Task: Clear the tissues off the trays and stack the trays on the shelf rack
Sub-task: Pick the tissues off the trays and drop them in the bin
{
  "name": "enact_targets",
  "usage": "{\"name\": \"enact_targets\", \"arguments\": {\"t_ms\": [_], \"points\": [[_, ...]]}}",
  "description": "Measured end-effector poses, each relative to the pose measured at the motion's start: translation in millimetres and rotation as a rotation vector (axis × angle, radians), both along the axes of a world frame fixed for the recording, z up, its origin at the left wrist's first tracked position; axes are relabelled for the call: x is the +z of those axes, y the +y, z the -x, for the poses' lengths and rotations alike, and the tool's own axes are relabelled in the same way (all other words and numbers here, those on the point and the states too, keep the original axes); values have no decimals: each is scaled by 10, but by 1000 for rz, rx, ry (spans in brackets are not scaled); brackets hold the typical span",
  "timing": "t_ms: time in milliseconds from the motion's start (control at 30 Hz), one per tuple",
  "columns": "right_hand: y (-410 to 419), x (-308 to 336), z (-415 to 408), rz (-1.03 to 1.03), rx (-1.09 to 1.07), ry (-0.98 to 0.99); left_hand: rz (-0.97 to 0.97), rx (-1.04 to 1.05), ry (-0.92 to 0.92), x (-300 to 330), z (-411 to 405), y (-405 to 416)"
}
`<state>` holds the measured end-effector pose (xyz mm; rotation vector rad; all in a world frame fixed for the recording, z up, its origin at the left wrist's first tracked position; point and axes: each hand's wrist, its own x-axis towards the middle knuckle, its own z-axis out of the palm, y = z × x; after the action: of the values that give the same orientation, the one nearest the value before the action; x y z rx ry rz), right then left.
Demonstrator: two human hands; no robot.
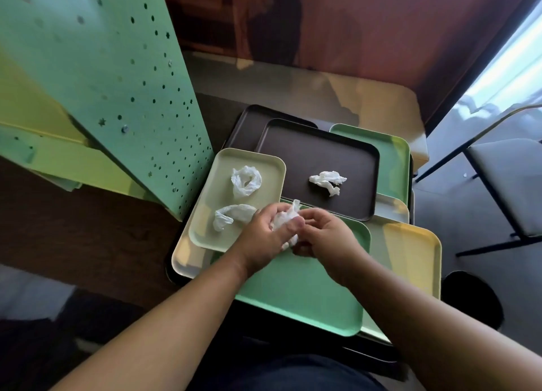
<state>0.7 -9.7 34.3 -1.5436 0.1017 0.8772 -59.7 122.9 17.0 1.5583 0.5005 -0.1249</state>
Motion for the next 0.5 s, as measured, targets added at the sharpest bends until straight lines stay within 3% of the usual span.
{"name": "enact_targets", "arguments": {"t_ms": [67, 133, 267, 367, 433, 500], "points": [[42, 100, -50, -145, -20, 107, -9, 21, -21, 28, -30, -58], [62, 85, -67, -98, -16, 73, -72, 53, -11, 78, -70, -79], [-36, -220, -91, 654, 325, -586, -82, 104, 27, 131, -111, -63], [-144, -443, -87, 898, 604, -691, -171, 152, 77, 121, -170, 12], [-194, -522, -131, 859, 618, -681, -227, 153, 63, 82, -206, 48], [-194, -485, -169, 652, 459, -612, -258, 107, 38, 56, -231, 60]]}}
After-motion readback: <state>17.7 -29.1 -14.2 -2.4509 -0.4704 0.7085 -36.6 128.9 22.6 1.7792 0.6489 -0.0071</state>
